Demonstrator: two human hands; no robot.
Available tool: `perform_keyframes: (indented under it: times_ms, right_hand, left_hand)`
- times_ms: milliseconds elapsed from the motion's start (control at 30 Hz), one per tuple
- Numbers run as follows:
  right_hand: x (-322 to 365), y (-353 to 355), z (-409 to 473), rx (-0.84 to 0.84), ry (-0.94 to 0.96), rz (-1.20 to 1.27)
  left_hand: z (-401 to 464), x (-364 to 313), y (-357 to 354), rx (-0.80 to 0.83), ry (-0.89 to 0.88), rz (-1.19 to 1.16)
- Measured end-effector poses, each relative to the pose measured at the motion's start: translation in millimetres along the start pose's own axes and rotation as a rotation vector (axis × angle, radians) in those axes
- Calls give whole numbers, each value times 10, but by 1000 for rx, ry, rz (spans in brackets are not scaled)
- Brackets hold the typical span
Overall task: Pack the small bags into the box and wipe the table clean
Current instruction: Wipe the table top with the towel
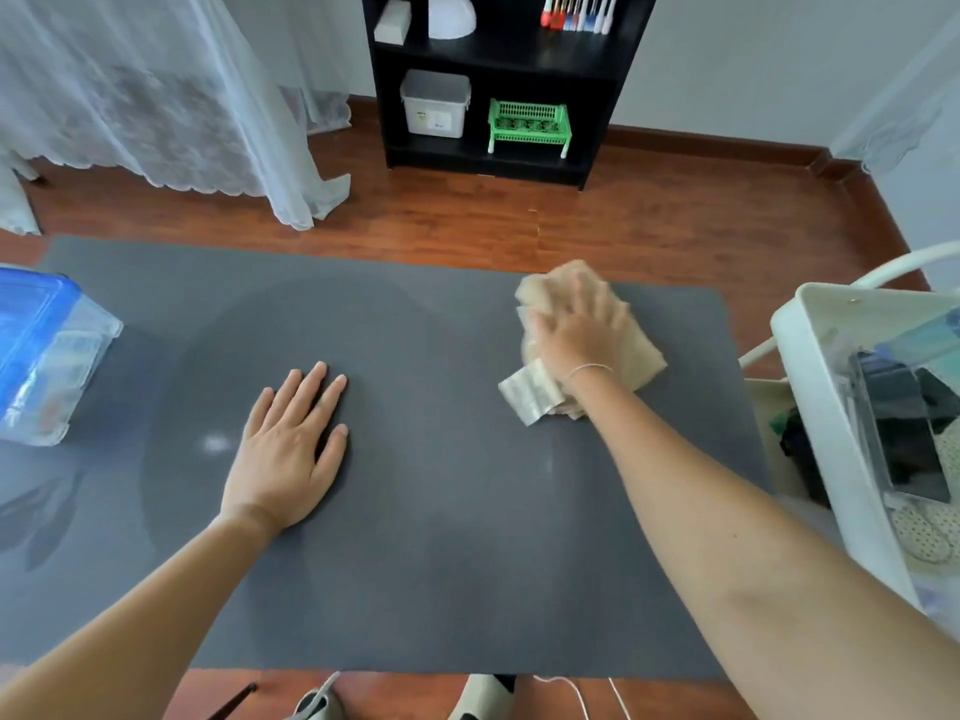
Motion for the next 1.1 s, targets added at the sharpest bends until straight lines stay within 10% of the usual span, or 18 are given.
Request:
perform_keyframes:
  times_ms: [167, 433, 533, 633, 733, 967, 1100]
  right_hand:
    - [1076, -348, -1249, 90, 816, -122]
    - [339, -116, -554, 38, 68, -107]
    - [1295, -307, -689, 49, 196, -53]
    - [2346, -601, -1710, 105, 724, -96]
    - [2171, -550, -2394, 111, 965, -99]
    - [1137, -241, -1444, -13, -82, -39]
    - [2967, -660, -2144, 40, 392, -12]
  left_hand:
    - [-72, 44, 199, -73, 13, -318]
    - [-618, 1173, 500, -116, 131, -199]
    - [-752, 1432, 568, -112, 129, -148]
    - [-894, 1649, 630, -101, 120, -124]
    - [-1029, 1810, 697, -98, 81, -134]
    - [-1248, 2338, 755, -89, 97, -156]
    - [-1283, 2678, 792, -94, 128, -148]
Point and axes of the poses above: each hand's wrist, its own z-axis towards the middle knuckle, its own y-axis out of the back of the hand, x = y × z, the point moved 9 cm from there along z, towards the middle knuckle, and after that the axes turned 2 degrees about -z, right-handed, at the moved point
